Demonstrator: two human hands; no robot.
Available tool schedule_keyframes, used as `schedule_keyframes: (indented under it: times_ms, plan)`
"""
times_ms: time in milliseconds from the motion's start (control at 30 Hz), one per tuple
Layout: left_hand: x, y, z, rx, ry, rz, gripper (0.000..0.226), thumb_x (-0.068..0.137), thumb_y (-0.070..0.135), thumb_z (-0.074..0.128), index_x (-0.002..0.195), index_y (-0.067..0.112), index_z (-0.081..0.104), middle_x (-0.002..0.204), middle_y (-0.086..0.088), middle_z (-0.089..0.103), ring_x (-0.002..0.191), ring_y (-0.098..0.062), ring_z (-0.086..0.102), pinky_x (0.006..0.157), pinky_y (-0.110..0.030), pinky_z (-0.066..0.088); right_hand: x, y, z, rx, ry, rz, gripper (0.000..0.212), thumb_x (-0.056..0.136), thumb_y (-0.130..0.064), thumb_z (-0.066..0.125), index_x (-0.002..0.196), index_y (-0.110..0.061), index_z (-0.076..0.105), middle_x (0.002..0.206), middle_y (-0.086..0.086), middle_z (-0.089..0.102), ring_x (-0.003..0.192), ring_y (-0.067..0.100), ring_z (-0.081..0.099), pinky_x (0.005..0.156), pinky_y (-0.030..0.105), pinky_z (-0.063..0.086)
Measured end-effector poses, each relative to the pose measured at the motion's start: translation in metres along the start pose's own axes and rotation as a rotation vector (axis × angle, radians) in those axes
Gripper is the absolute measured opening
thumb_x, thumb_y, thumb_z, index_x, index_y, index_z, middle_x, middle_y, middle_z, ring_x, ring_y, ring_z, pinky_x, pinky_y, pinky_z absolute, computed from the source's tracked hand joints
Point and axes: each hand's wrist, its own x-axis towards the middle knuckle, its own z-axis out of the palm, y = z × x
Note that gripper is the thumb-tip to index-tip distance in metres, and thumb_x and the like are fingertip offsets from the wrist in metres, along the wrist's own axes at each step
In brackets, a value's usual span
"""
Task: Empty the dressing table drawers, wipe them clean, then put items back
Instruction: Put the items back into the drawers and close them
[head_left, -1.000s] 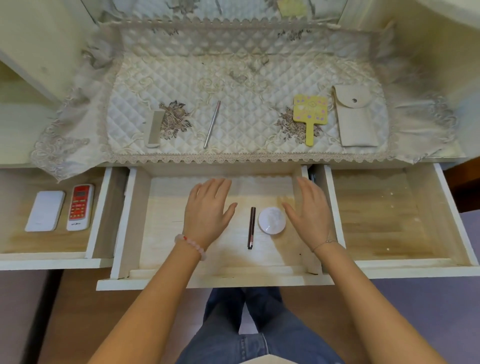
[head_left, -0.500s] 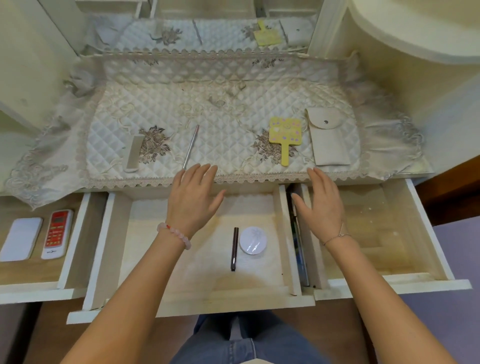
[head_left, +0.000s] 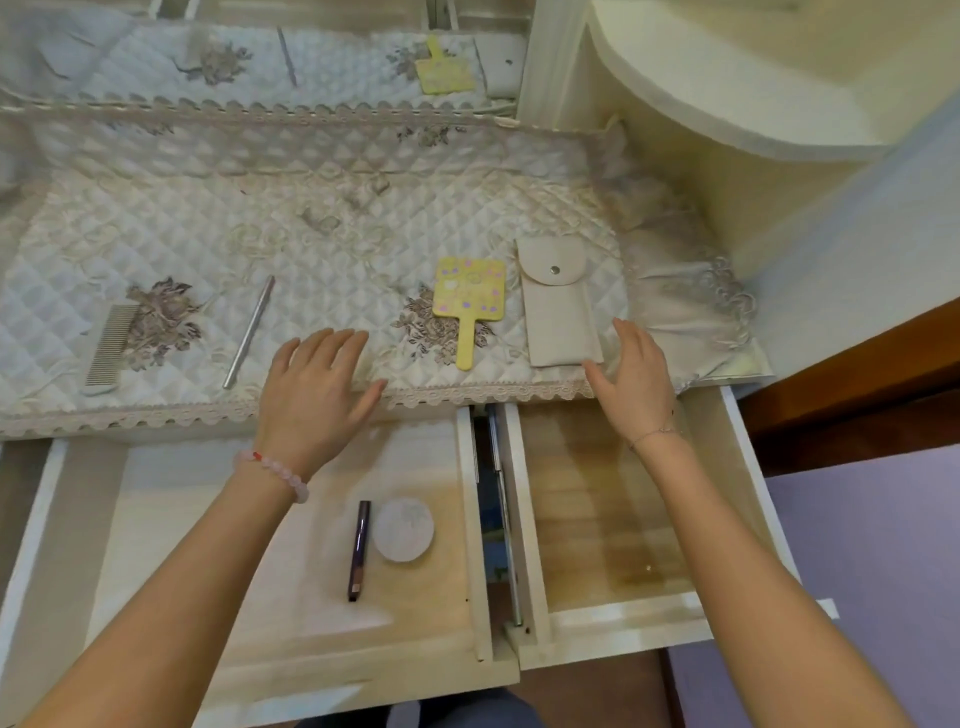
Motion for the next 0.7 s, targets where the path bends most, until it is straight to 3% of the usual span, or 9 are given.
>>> schedule_keyframes:
  times_ms: [100, 233, 367, 533, 700]
  plan:
    - [0.002, 0.009, 0.006, -0.010, -0.010, 0.003, 0.059, 0.086, 0.048, 0.037, 0.120, 0.004, 0.057, 0.117, -0.013, 0.063, 0.113, -0.034, 0.056, 0.095, -0.050, 0.040, 0.019, -0.001, 0.002, 0.100, -0.048, 0.124, 0.063, 0.089, -0.035, 0.056, 0.141, -0.007, 0.033, 0.142, 0.013, 0.039, 0.133, 0.028, 0.031, 0.109, 0.036, 0.026]
    - [0.002, 0.013, 0.012, -0.014, -0.031, -0.001, 0.058, 0.086, 0.048, 0.037, 0.120, 0.006, 0.056, 0.119, -0.011, 0.063, 0.114, -0.032, 0.056, 0.096, -0.050, 0.039, 0.032, -0.006, 0.012, 0.263, -0.087, 0.276, 0.064, 0.081, -0.039, 0.065, 0.131, -0.007, 0.044, 0.117, 0.010, 0.054, 0.114, 0.028, 0.045, 0.094, 0.038, 0.039]
    - [0.004, 0.013, 0.014, -0.024, -0.020, -0.009, 0.057, 0.086, 0.048, 0.037, 0.120, 0.006, 0.056, 0.118, -0.011, 0.063, 0.114, -0.032, 0.056, 0.095, -0.049, 0.039, 0.035, -0.011, 0.019, 0.396, -0.095, 0.394, 0.058, 0.074, -0.033, 0.073, 0.122, -0.010, 0.050, 0.115, 0.008, 0.061, 0.105, 0.026, 0.057, 0.084, 0.035, 0.046]
    - [0.002, 0.005, 0.015, -0.024, -0.014, -0.019, 0.057, 0.086, 0.048, 0.037, 0.120, 0.007, 0.056, 0.117, -0.011, 0.063, 0.113, -0.032, 0.057, 0.094, -0.048, 0.041, 0.043, -0.012, 0.015, 0.535, -0.114, 0.519, 0.049, 0.073, -0.022, 0.076, 0.115, -0.005, 0.056, 0.114, 0.011, 0.064, 0.099, 0.027, 0.062, 0.087, 0.038, 0.051]
    - [-0.004, -0.010, 0.014, -0.041, 0.024, -0.035, 0.056, 0.087, 0.047, 0.038, 0.119, 0.005, 0.058, 0.116, -0.012, 0.063, 0.110, -0.032, 0.058, 0.092, -0.046, 0.042, 0.034, -0.027, 0.010, 0.892, -0.072, 0.622, 0.043, 0.079, 0.000, 0.068, 0.118, 0.004, 0.050, 0.110, 0.013, 0.059, 0.091, 0.024, 0.061, 0.058, 0.021, 0.057]
